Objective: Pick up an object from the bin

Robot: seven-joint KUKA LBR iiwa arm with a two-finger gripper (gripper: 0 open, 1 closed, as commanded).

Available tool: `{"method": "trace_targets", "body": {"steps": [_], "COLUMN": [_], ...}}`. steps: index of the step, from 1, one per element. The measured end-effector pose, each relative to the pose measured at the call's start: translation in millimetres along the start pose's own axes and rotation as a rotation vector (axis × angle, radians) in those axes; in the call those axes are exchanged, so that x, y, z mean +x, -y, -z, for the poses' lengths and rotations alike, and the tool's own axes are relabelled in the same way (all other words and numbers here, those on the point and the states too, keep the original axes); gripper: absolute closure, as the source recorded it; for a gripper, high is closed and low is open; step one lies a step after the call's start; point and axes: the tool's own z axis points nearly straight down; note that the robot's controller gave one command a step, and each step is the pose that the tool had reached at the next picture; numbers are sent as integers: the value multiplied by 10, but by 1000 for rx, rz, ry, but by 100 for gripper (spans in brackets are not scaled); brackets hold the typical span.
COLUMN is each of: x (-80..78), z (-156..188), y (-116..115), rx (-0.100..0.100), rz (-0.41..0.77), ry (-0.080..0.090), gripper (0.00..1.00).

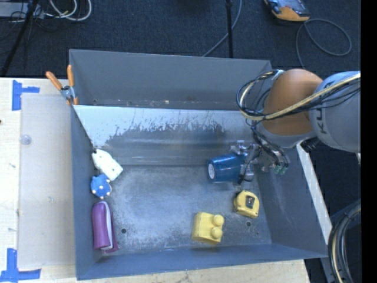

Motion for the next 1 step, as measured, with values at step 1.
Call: {"method": "trace_targets", "body": {"steps": [1], "x": [-4], "z": [130], "y": [-2], "rx": [0], "rz": [0], "ry": [2], "gripper": [100]}}
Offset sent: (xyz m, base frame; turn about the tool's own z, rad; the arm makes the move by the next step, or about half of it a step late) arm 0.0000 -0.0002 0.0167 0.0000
